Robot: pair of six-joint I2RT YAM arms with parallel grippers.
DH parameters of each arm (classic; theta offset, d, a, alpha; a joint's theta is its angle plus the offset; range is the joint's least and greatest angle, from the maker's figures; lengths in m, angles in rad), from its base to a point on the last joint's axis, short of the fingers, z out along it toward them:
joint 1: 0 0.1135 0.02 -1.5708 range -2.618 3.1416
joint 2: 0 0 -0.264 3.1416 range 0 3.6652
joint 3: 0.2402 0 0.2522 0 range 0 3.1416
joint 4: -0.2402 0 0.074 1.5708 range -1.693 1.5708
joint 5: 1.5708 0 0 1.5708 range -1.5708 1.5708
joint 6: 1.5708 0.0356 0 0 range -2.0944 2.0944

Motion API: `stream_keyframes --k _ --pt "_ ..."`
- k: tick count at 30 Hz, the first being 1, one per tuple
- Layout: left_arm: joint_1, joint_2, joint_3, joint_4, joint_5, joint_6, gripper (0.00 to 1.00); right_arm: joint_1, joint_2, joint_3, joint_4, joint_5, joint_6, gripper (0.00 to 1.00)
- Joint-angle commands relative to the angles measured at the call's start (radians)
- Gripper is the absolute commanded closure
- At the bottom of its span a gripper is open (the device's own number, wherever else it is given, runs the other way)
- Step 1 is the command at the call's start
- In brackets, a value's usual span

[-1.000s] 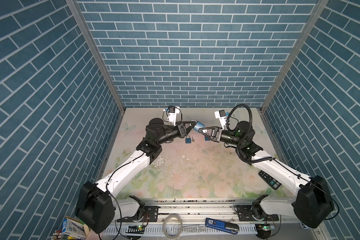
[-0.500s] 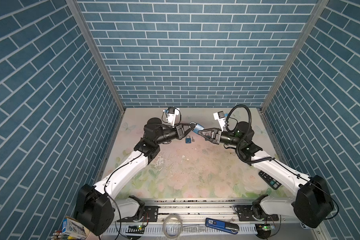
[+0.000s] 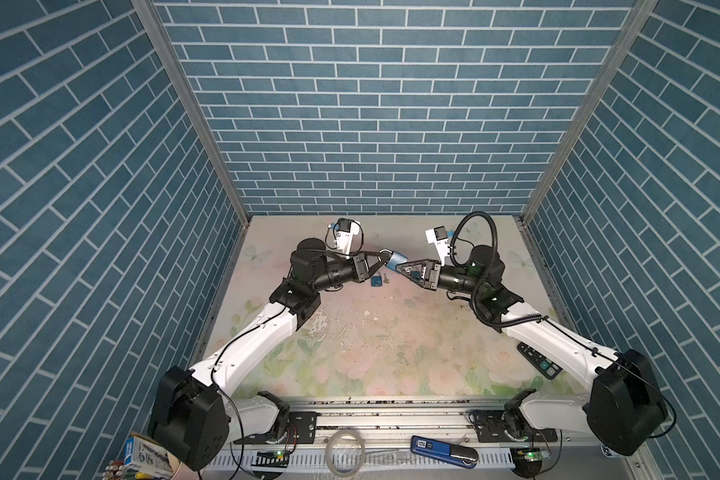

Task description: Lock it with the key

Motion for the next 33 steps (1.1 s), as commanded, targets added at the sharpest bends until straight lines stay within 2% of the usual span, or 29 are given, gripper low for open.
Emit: stream_keyframes --k 1,9,23,33 --pt "-0.012 0.01 -0.021 -0.019 0.035 -0.004 1.0 -0.02 -0.037 -0.01 0.081 0.09 -0.003 0.73" --pt "-0.011 0.018 -0.035 0.021 -0.002 -0.059 1.0 -0.048 -0.067 -0.09 0.128 0.098 0.021 0.66" --pt "-0.014 0.065 -0.063 0.15 0.009 -0.15 1.0 -0.066 -0.203 -0.265 0.124 0.158 0.061 0.6" --pt "-0.049 0.083 -0.073 0.184 -0.002 -0.165 1.0 -0.066 -0.155 -0.306 0.218 0.162 0.116 0.57"
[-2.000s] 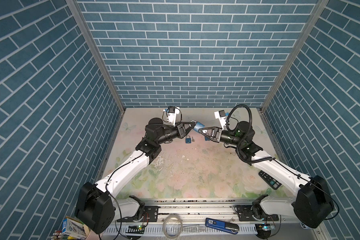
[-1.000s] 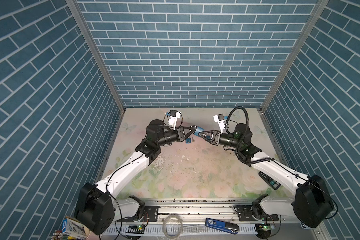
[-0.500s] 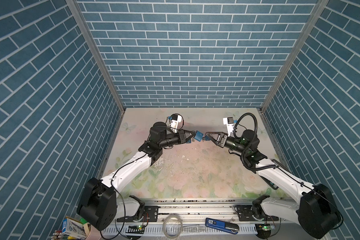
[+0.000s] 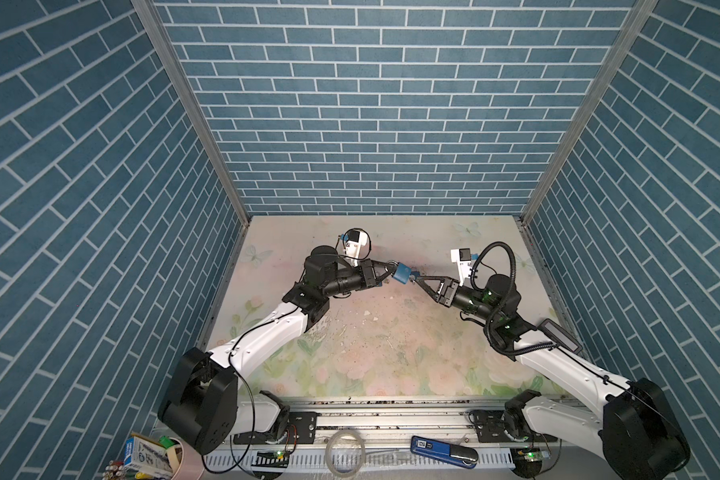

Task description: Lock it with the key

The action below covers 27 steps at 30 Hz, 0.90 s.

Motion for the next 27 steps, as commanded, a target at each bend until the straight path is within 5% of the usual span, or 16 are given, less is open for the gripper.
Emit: stream_keyframes --k 1,27 --pt "-0.01 0.001 -0.01 0.091 0.002 -0.008 1.0 -0.003 0.015 -0.002 0.07 0.006 0.034 0.57" --pt "-0.013 0.013 -0.028 0.162 -0.002 -0.055 1.0 -0.001 0.141 -0.034 0.331 -0.042 0.126 0.77"
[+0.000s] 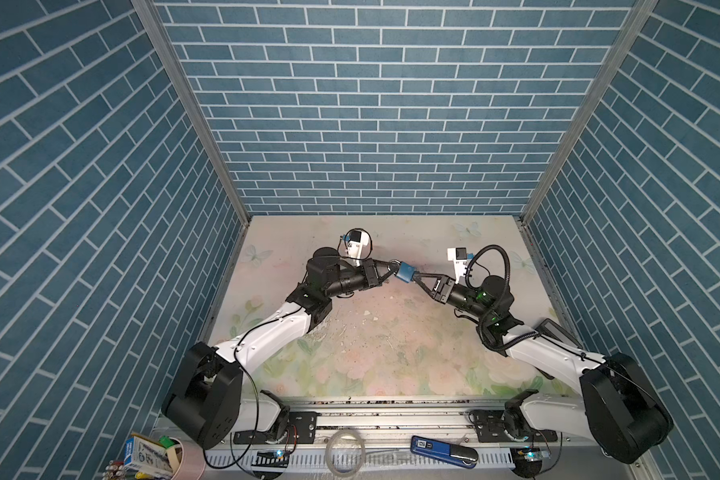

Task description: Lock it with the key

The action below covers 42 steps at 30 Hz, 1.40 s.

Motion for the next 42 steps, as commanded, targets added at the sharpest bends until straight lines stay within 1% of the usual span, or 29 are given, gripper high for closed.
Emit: stream_keyframes --k 1,15,16,20,22,27,36,38,42 --pt "-0.005 -0.01 -0.015 0.079 0.004 -0.001 1.0 -0.002 0.009 -0.007 0.077 -0.024 0.032 0.77" --pt "-0.005 0.008 -0.02 0.139 -0.001 -0.027 1.0 0.0 0.028 -0.013 0.121 -0.041 0.058 0.81" --pt "-0.005 0.01 -0.018 0.141 0.0 -0.03 1.0 -0.001 0.032 -0.013 0.128 -0.043 0.062 0.81" --pt "-0.004 0.013 -0.022 0.163 -0.003 -0.04 1.0 0.001 0.048 -0.015 0.146 -0.042 0.074 0.74" --pt "-0.004 0.016 -0.022 0.172 -0.001 -0.048 1.0 0.0 0.049 -0.019 0.152 -0.038 0.075 0.75" --pt "-0.005 0.018 -0.022 0.179 0.002 -0.052 1.0 0.0 0.041 -0.02 0.16 -0.032 0.076 0.83" --pt "-0.005 0.016 -0.036 0.182 -0.001 -0.047 1.0 0.0 0.037 -0.023 0.163 -0.038 0.077 1.0" --pt "-0.005 0.023 -0.034 0.182 0.002 -0.043 1.0 -0.002 0.034 -0.03 0.163 -0.03 0.077 1.0" --pt "-0.002 0.041 -0.029 0.191 0.015 -0.046 1.0 -0.007 -0.008 -0.071 0.143 0.036 0.066 1.0"
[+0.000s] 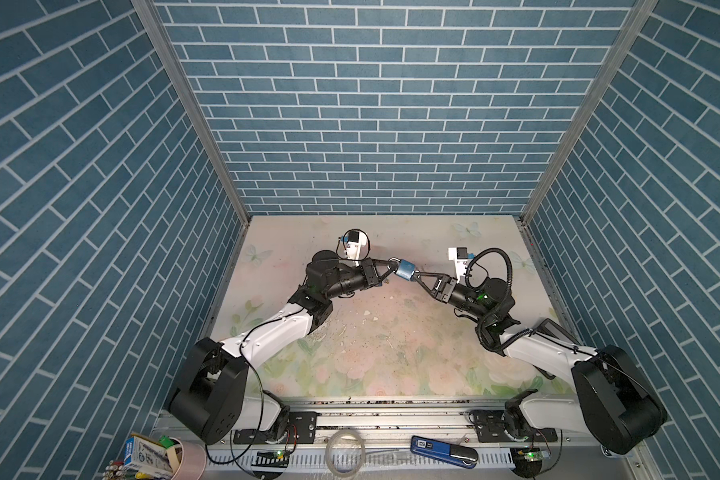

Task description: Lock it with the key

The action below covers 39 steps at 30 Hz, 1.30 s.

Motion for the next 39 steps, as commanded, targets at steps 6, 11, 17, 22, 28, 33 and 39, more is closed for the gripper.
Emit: stream_keyframes --k 6,11,17,22,28,33,39 --pt "0.004 0.002 -0.005 0.09 0.005 0.009 1.0 -0.016 -0.182 -0.123 -0.042 0.166 -0.04 1.0" --pt "0.005 0.048 -0.012 0.175 0.016 -0.034 1.0 -0.02 -0.304 -0.156 -0.166 0.202 -0.072 1.0" --pt "0.005 0.09 -0.017 0.259 0.024 -0.093 1.0 -0.021 -0.431 -0.207 -0.29 0.248 -0.102 1.0" --pt "0.005 0.102 0.001 0.256 0.062 -0.099 1.0 -0.023 -0.558 -0.246 -0.407 0.279 -0.117 1.0" --pt "0.005 0.09 0.058 0.048 0.179 -0.01 1.0 -0.026 -0.765 -0.229 -0.762 0.355 -0.136 1.0" --pt "0.005 0.028 0.101 -0.304 0.197 0.198 1.0 -0.026 -0.941 -0.167 -1.137 0.449 -0.155 1.0" --pt "0.003 -0.036 0.17 -0.686 0.148 0.422 1.0 -0.026 -1.062 -0.119 -1.37 0.491 -0.158 1.0"
